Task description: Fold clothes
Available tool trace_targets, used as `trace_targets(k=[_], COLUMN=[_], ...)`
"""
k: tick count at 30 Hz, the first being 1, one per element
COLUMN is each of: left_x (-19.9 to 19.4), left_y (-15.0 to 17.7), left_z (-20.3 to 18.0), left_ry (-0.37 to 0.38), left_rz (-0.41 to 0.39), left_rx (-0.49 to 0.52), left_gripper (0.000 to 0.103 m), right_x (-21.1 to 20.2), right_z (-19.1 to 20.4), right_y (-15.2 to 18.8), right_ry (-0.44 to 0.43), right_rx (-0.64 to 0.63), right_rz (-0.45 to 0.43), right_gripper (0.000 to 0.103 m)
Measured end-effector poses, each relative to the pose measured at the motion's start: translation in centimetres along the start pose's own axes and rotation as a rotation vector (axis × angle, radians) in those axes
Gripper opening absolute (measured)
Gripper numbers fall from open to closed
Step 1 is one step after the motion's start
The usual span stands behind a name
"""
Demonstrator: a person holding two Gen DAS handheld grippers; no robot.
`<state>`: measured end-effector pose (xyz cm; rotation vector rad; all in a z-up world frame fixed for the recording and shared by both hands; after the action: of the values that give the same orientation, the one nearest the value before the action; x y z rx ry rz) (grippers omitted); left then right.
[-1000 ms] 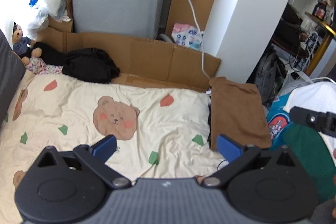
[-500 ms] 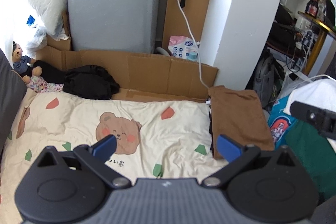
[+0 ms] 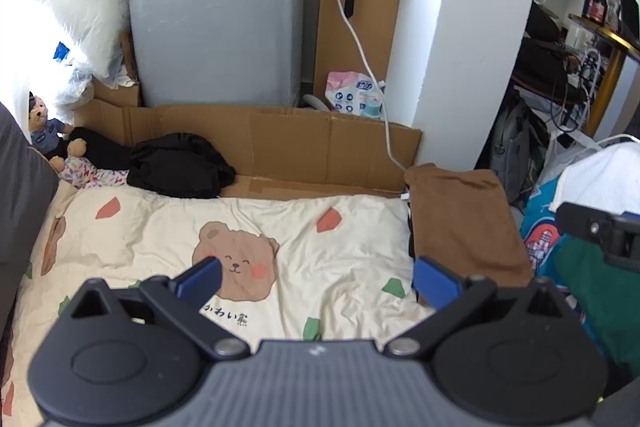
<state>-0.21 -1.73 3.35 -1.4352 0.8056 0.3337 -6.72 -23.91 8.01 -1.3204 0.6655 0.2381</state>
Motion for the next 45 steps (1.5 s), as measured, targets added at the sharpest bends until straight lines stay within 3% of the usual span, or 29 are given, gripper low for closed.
trace_targets(k=[28,45], left_x=[-0.2,0.2], left_y=[-0.2,-0.2], left_z=[-0.2,0.0], left_ry=[0.007,0.008], left_rz=[0.006,0.022], left_rx=[0.011,0.022], left_gripper=[0.103,0.103], right_x=[0.9,1.0], right_z=[1.2,1.3], right_y=[1.4,1.2], right_ry=[-0.047,-0.046], right_rx=[-0.025,-0.041], right_rz=[0.128,0.136], right_gripper=[0.103,0.103])
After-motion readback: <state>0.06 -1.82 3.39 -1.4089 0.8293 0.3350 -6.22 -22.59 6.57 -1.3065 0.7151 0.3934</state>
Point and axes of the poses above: each gripper's, at about its wrist camera, not at the fingertips, and x roughly the way its jaws point, z to its left, y to its underside, the point moved 2 cm from there along x, roughly the way its jaws point, and after that the axes turned 2 degrees about -z, right-handed, at the moved point
